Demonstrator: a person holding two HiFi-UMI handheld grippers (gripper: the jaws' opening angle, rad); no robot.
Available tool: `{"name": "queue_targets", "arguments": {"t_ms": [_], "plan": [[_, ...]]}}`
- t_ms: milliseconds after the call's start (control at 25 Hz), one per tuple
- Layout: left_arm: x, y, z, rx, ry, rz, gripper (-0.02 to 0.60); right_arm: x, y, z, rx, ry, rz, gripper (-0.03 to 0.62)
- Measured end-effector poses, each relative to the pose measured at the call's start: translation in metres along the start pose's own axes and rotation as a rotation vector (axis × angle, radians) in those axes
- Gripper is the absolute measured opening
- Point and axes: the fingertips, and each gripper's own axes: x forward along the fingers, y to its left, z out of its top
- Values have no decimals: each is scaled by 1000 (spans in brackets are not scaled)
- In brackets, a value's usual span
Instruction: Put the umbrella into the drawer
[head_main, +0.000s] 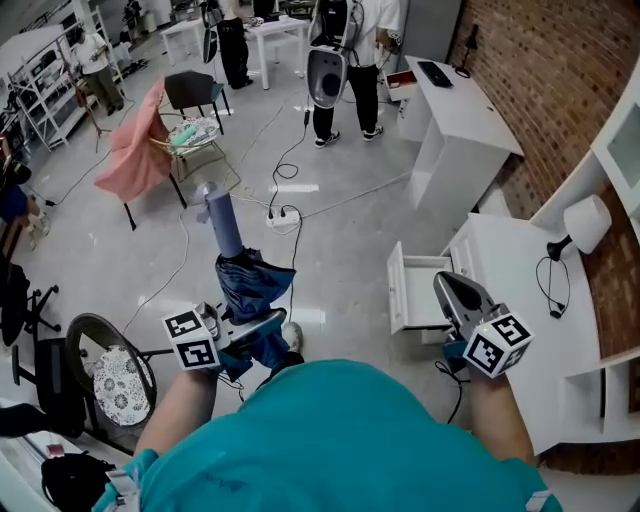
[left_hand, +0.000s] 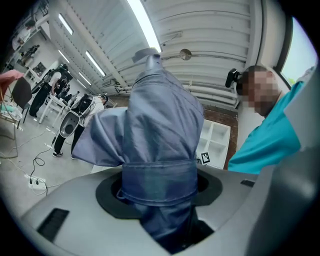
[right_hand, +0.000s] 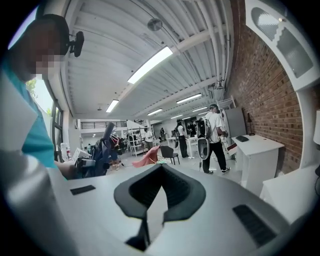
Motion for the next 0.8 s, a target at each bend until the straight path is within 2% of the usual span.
{"name": "queue_targets", "arguments": {"t_ms": [200,480,600,800], "plan": [[8,83,32,2,6,-50,250,77,-16,25,-38,-6,-28,21],[17,193,99,70,121,-118,249,202,-38,70,-3,-25,-69,21],[22,230,118,79,138,-134,249,242,-44,78,-8,-10,-73,21],[38,273,131,39,143,-133,250,283,-67,76,23,34,-82,21]]}}
